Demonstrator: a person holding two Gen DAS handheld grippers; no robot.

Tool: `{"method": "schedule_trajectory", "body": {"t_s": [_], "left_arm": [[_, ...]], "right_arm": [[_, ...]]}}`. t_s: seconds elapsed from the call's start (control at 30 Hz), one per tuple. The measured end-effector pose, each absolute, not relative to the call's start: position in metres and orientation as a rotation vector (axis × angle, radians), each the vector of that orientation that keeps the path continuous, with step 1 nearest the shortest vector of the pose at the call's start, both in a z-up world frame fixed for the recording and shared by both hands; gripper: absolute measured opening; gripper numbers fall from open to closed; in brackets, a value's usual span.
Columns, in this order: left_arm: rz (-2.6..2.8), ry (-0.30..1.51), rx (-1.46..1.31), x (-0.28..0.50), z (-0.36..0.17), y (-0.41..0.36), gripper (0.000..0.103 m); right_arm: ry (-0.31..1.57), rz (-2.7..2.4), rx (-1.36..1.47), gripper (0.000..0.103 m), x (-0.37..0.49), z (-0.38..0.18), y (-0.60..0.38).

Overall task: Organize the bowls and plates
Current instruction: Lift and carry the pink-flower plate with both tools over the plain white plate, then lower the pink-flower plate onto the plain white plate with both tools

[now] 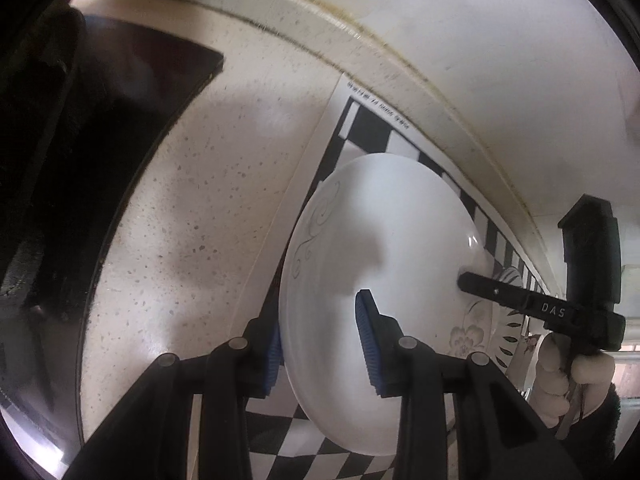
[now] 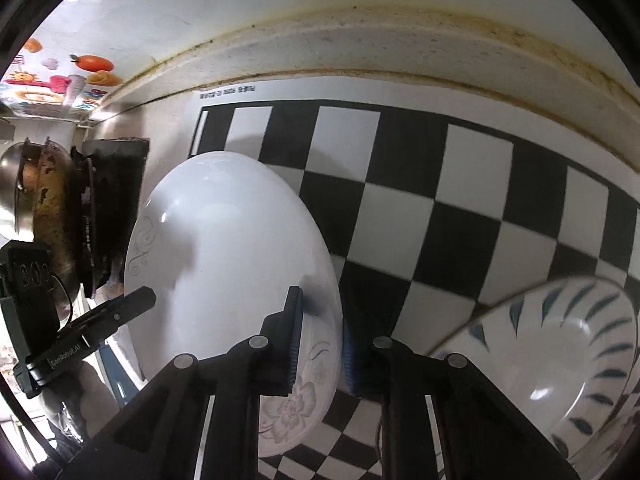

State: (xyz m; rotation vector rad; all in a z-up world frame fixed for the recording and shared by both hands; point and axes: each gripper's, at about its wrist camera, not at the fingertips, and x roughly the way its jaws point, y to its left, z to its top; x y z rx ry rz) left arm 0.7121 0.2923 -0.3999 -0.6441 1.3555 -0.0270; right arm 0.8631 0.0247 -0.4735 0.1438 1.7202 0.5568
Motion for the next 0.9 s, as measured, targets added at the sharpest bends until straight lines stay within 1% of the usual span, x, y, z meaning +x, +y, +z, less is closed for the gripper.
{"method": "schedule_trajectory", "body": {"t_s": [0.33, 0.57, 0.77, 0.9], "left_arm": [[-0.060, 1.321, -0.616, 0.683, -0.358, 0.273, 0.030], [-0.095, 1.309, -0.559, 0.644, -0.329, 0.221, 0.030], [-0.142, 1.334, -0.539, 0.606, -0.323, 0.170, 0.030], [-0.171, 1.365, -0.511, 0.590, -0.331, 0.137, 0.030]], "right_arm": [[1.634, 0.572, 0.195, 0.019, 0.818, -0.413, -0.019], [1.575, 0.591, 0.206, 0.018, 0.757, -0.365, -0.082], [1.555, 0.574, 0.197, 0.018, 0.700, -0.343, -0.148], [1.560, 0.536, 0.224, 0.018, 0.664, -0.343, -0.192]]}}
